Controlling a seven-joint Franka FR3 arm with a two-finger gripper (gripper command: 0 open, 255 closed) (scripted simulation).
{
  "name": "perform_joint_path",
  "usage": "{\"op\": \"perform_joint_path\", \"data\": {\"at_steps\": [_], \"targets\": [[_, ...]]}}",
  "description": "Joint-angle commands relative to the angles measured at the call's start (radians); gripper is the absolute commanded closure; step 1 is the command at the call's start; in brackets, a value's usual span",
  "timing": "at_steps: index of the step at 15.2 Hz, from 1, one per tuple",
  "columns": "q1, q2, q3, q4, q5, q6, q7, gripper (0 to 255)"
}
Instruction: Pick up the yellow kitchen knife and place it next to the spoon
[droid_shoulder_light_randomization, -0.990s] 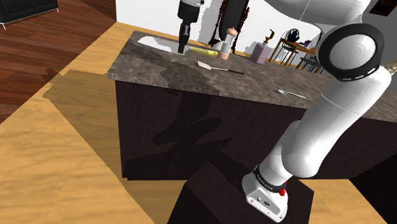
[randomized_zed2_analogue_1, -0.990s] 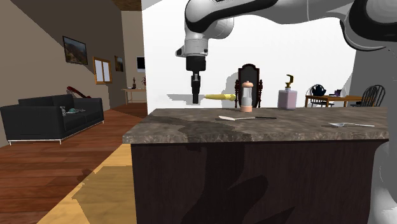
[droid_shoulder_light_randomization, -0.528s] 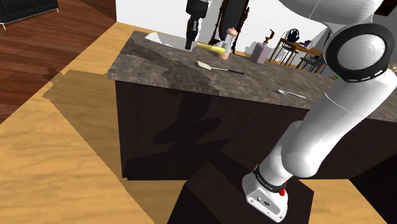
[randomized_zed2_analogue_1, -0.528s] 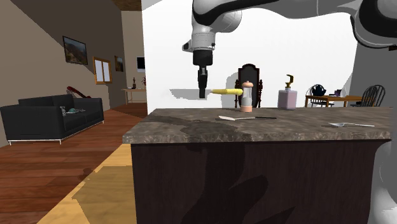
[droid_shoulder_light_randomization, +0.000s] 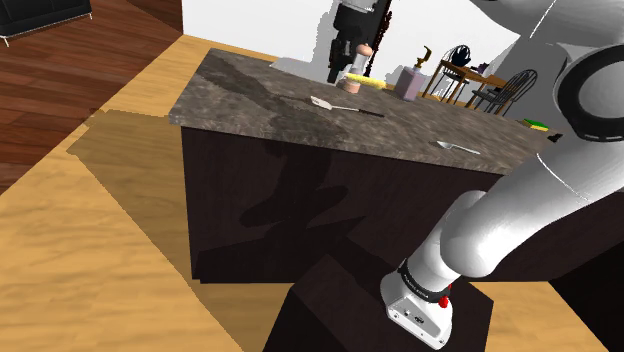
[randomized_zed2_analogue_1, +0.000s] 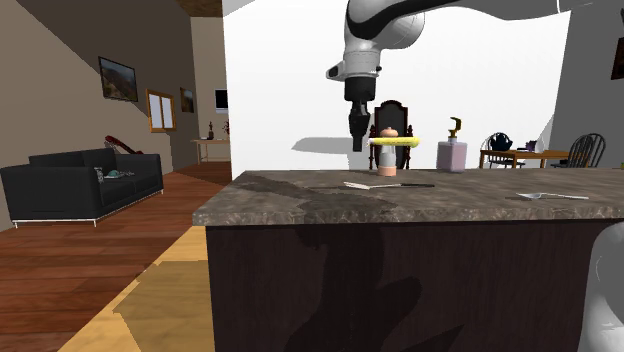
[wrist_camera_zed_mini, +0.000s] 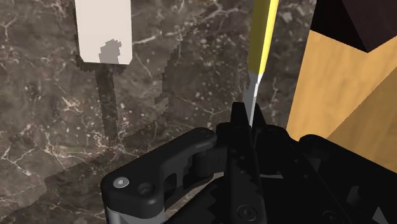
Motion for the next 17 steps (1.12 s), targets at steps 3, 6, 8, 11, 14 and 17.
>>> {"op": "perform_joint_path", "data": {"at_steps": [3,6,8,11,14,17], "targets": [[-0.035,-0.095,-0.049,-0.101,-0.021,0.008,-0.081,255],[-0.06,-0.153,-0.087,-0.151,-0.042,0.002,-0.138,255],[-0.076,-0.187,-0.114,-0.178,-0.057,-0.003,-0.178,255],[-0.102,-0.232,-0.156,-0.211,-0.082,-0.012,-0.239,255],[-0.127,-0.269,-0.201,-0.233,-0.11,-0.022,-0.302,255],[-0.152,-0.298,-0.248,-0.245,-0.138,-0.032,-0.367,255]]}}
